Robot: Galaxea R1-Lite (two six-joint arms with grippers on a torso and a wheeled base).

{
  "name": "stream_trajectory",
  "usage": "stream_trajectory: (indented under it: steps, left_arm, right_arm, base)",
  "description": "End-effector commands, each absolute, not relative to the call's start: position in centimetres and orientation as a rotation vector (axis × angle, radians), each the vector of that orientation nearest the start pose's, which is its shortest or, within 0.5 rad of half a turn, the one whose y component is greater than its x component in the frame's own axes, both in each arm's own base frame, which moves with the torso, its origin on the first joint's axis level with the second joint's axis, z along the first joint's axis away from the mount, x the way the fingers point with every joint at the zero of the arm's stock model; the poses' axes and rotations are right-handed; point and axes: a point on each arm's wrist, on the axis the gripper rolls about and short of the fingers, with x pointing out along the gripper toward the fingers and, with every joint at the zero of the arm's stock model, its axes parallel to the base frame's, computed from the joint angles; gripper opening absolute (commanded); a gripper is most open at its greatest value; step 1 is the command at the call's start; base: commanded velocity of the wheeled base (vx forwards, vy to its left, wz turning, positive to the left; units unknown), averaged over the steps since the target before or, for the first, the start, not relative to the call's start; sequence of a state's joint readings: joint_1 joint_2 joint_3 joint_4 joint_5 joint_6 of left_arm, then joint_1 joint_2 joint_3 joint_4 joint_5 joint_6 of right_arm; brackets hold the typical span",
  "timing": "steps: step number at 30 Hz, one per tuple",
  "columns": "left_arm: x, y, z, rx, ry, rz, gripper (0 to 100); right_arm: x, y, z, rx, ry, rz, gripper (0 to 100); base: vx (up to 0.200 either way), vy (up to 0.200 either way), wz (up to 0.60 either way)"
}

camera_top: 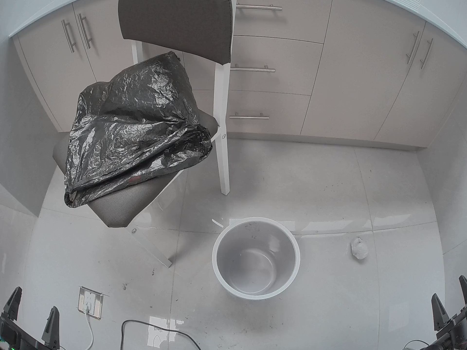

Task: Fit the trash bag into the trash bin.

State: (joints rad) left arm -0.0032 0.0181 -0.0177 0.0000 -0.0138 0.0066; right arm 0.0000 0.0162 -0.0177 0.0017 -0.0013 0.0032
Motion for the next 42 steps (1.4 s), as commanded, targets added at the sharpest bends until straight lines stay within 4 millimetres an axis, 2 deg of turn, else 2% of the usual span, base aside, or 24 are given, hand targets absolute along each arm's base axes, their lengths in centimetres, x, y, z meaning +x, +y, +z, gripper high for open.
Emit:
stream_trajectory:
  steps: [1,42]
  left_arm:
    - [-2.27,-0.02,7.55,0.0,0.002,-0.017,100]
    - [-2.27,-0.02,7.54,-0.005,0.003,-0.015,100]
  right_arm:
    - [-2.29,0.0,7.57,0.003,0.0,0.0,100]
    - [-2.29,-0.01,7.64,-0.021,-0.006,-0.006,100]
  base:
    - [0.0,0.0,0.0]
    - [0.0,0.0,0.0]
